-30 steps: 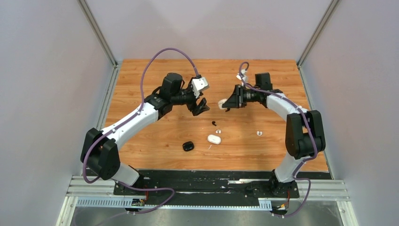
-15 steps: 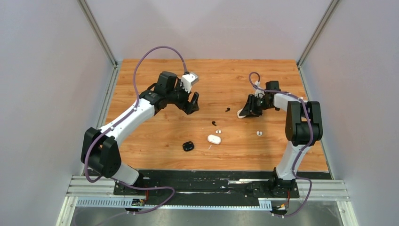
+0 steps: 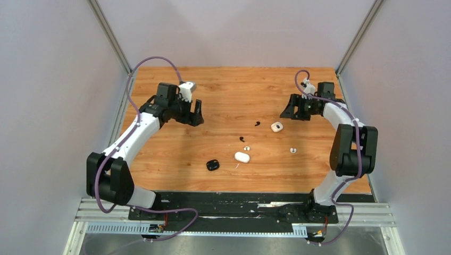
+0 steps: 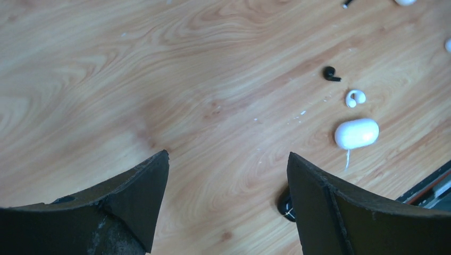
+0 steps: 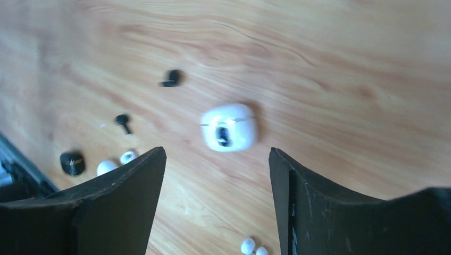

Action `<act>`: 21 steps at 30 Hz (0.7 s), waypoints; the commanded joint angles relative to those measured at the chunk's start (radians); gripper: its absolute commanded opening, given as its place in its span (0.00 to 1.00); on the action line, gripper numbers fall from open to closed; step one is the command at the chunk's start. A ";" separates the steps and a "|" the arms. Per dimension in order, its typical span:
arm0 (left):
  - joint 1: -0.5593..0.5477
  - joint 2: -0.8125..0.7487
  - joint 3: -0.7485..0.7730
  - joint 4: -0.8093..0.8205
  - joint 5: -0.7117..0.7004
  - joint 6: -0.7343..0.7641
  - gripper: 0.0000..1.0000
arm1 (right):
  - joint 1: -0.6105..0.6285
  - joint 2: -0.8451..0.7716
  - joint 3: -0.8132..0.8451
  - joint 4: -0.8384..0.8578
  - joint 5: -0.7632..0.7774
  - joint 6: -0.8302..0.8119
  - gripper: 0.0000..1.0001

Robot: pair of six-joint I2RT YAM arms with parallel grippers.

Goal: Insert the wireless bluetooth earbuds into the charging case
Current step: Place the charging case at the center of the board, then pick up the charging case at the center of the board.

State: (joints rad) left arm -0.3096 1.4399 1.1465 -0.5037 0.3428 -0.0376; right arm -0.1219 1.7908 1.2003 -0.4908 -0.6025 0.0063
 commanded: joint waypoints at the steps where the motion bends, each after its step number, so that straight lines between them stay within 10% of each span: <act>1: 0.110 -0.067 -0.034 -0.007 0.025 -0.155 0.88 | 0.126 -0.120 0.054 0.023 -0.271 -0.204 0.70; 21: 0.280 -0.173 -0.068 -0.053 0.019 -0.335 0.84 | 0.831 0.057 0.067 0.099 -0.347 -0.954 0.77</act>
State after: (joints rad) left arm -0.0494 1.3117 1.0740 -0.5388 0.3599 -0.3214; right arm 0.6258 1.8397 1.2465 -0.4286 -0.9237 -0.7940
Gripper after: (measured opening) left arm 0.843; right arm 0.769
